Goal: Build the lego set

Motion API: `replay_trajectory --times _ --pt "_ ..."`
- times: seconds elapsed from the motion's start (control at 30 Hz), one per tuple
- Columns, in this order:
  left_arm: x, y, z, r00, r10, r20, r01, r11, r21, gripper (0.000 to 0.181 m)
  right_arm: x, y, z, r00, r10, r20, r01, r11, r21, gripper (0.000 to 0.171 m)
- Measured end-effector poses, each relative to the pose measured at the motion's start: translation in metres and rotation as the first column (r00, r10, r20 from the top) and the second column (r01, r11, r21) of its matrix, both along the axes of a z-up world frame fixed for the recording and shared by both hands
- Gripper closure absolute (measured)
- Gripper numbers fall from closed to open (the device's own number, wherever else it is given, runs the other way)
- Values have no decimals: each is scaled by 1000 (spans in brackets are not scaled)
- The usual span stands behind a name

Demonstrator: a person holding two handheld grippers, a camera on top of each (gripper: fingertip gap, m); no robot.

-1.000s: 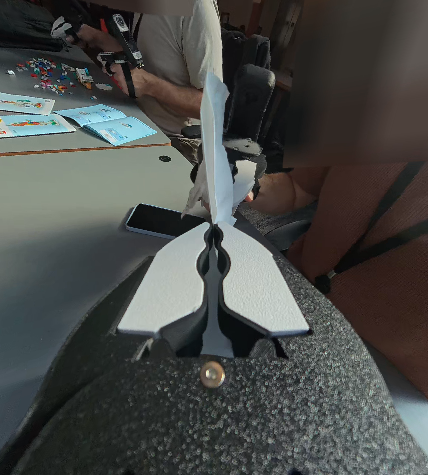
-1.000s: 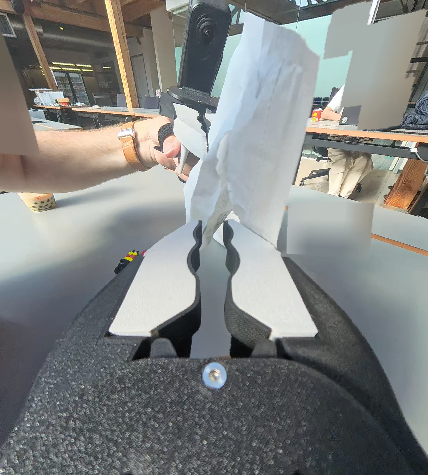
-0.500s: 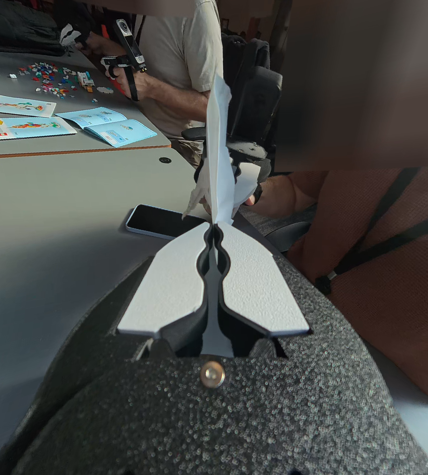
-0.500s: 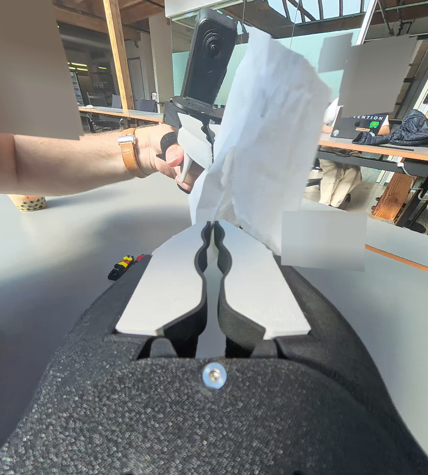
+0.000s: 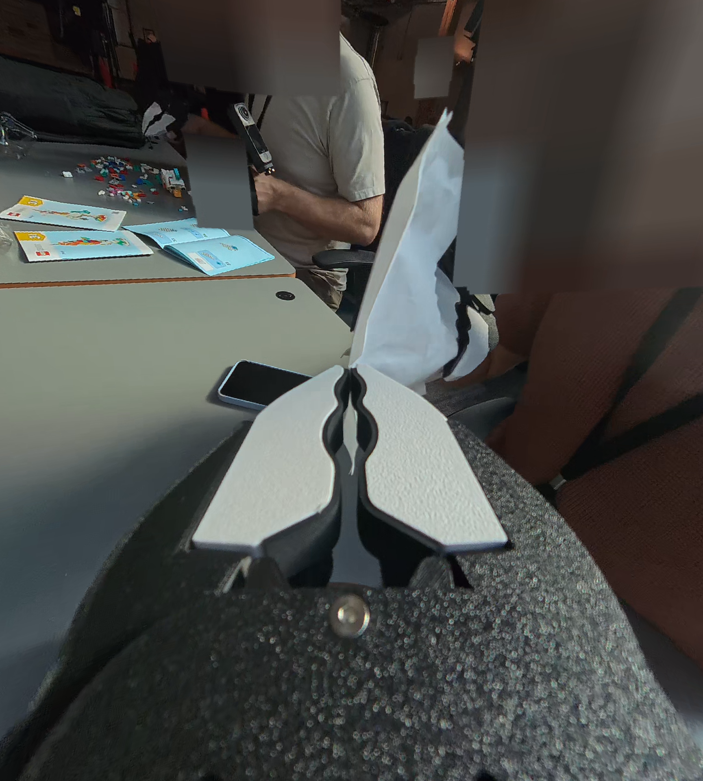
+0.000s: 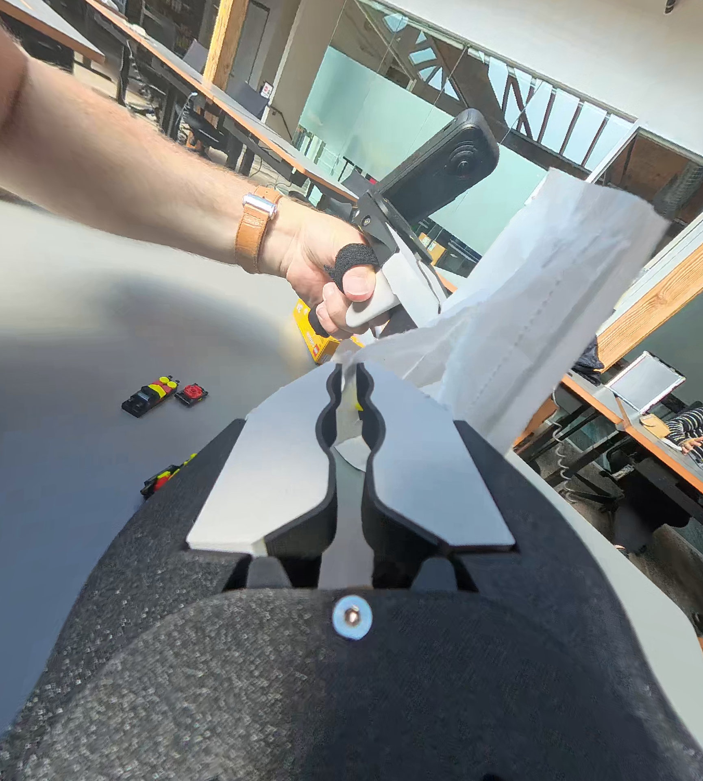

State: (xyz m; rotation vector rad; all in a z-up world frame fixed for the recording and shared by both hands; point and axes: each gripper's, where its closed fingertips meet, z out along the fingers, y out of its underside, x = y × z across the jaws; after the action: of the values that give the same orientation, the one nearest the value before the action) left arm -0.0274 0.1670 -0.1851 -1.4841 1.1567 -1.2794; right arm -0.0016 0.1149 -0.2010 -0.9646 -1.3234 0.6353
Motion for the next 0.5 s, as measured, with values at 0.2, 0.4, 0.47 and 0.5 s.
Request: replay_trajectory --times 0.2,0.4,0.47,0.5 --pt "-4 -9 8 998 -47 -52 50 996 68 181 19 3 -2 1000 -25 20 24 1000 9 165" --pt "-4 -11 20 993 -82 -87 90 992 88 181 40 21 18 992 -117 -49 121 989 86 170" --pt "-2 -10 21 991 -92 -96 99 992 76 181 37 17 21 995 -80 -55 85 993 85 171" --pt "0 -11 21 989 -101 -103 110 991 79 181 34 15 23 995 -79 -65 86 989 117 171"
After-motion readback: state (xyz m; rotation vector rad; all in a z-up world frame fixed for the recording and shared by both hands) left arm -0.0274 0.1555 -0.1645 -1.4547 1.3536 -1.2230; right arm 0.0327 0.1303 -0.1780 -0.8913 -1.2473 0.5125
